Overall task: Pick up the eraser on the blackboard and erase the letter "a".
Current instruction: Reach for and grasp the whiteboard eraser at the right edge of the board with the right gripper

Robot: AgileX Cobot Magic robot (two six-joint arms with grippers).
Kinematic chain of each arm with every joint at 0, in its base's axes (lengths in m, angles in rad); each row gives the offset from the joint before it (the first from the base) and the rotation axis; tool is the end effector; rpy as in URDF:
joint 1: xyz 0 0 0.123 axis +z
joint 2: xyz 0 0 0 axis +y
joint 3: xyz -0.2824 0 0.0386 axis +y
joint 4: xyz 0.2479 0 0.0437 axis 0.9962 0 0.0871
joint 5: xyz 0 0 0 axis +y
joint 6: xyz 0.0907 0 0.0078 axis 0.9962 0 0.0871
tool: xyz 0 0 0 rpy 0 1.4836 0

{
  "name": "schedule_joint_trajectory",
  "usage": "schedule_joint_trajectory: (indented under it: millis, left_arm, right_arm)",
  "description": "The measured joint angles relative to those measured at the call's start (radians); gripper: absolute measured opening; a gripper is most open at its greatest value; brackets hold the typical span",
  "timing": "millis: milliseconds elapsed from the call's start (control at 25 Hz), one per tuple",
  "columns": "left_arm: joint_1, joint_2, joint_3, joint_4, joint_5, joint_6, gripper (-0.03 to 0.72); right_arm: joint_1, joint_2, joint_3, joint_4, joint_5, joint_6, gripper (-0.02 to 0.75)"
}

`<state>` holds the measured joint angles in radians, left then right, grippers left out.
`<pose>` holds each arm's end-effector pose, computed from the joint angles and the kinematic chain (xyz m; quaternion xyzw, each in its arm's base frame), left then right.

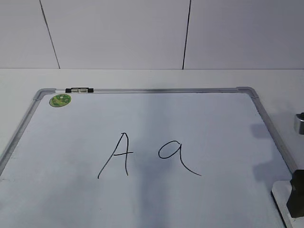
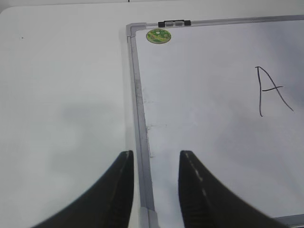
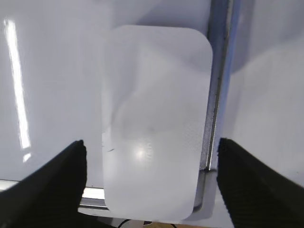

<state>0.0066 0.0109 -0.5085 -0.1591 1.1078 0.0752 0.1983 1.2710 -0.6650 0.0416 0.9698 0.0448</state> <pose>-0.0067 -0.0130 0.2767 0.0344 0.8625 -0.0589 0.5015 0.1852 0.0404 0.2082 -0.0656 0.9968 0.0225 0.0386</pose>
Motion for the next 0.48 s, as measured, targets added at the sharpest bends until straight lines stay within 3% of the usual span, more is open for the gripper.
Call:
schedule_joint_trajectory:
  millis: [480]
  left_arm:
    - [0.000, 0.000, 0.000, 0.000, 0.000, 0.000, 0.251]
  right_arm:
    - [0.000, 0.003, 0.000, 0.003, -0.007, -0.019, 0.654]
